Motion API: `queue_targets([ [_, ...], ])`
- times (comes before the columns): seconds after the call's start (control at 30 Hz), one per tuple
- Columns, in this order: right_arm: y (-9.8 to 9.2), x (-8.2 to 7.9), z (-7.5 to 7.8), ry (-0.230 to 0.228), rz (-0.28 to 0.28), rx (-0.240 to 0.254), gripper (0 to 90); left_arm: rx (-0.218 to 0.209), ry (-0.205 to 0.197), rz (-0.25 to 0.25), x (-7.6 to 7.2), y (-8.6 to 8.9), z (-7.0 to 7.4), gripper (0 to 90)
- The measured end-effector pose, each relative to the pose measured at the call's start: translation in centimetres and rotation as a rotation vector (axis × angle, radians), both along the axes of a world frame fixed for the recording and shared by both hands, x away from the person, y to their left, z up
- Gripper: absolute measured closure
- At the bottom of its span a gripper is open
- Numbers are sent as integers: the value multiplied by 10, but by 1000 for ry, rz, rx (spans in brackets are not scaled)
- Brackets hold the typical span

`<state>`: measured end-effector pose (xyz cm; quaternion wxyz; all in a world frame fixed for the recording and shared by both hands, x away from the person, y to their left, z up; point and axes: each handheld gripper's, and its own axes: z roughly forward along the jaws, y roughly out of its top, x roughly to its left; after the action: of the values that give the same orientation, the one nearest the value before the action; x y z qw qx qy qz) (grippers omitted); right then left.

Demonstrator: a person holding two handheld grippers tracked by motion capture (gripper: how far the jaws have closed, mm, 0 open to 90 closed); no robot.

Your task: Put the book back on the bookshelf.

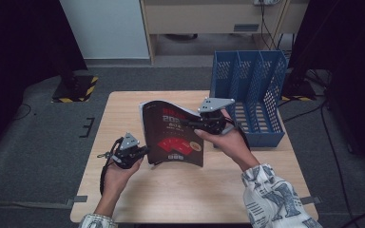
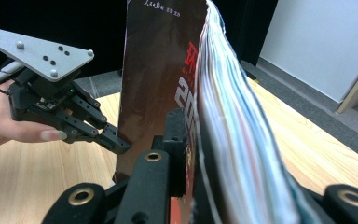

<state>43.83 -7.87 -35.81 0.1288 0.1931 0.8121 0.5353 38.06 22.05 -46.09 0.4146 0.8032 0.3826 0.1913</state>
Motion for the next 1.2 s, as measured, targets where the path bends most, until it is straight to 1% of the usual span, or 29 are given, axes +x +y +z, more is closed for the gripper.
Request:
queue_targets([
  [0.17, 2, 0, 2, -7, -1, -18, 831, 0, 0, -3, 0, 0, 0, 874],
  [0.5, 3, 1, 2, -15, -13, -36, 863, -2, 1, -4, 0, 1, 0, 873],
  [0.67, 3, -2, 3, -33, 1, -46, 868, -6, 1, -1, 0, 1, -1, 871],
  [0.83, 3, -3, 3, -35, -4, -46, 869, -7, 0, 0, 0, 2, -1, 869],
  [0.93, 3, -4, 3, -43, -3, -44, 870, -9, 0, 4, 1, 2, -3, 853],
  [0.97, 3, -4, 3, -48, -5, -46, 870, -9, -2, 12, 1, 2, -3, 831],
  [1.0, 3, -5, 3, -50, -3, -44, 870, -17, -9, 25, 2, 3, -4, 789],
  [1.03, 3, -5, 3, -53, 0, -44, 870, -34, -13, 38, 2, 4, -5, 722],
  [1.07, 3, -6, 4, -53, 4, -41, 870, -43, -19, 51, 3, 6, -5, 658],
  [1.1, 4, -7, 4, -53, 7, -40, 870, -51, -19, 70, 4, 8, -6, 563],
  [1.17, 5, -9, 5, -58, 12, -44, 870, -70, -11, 96, 5, 12, -9, 444],
  [1.2, 5, -9, 5, -56, 14, -43, 870, -72, -3, 107, 6, 13, -11, 396],
])
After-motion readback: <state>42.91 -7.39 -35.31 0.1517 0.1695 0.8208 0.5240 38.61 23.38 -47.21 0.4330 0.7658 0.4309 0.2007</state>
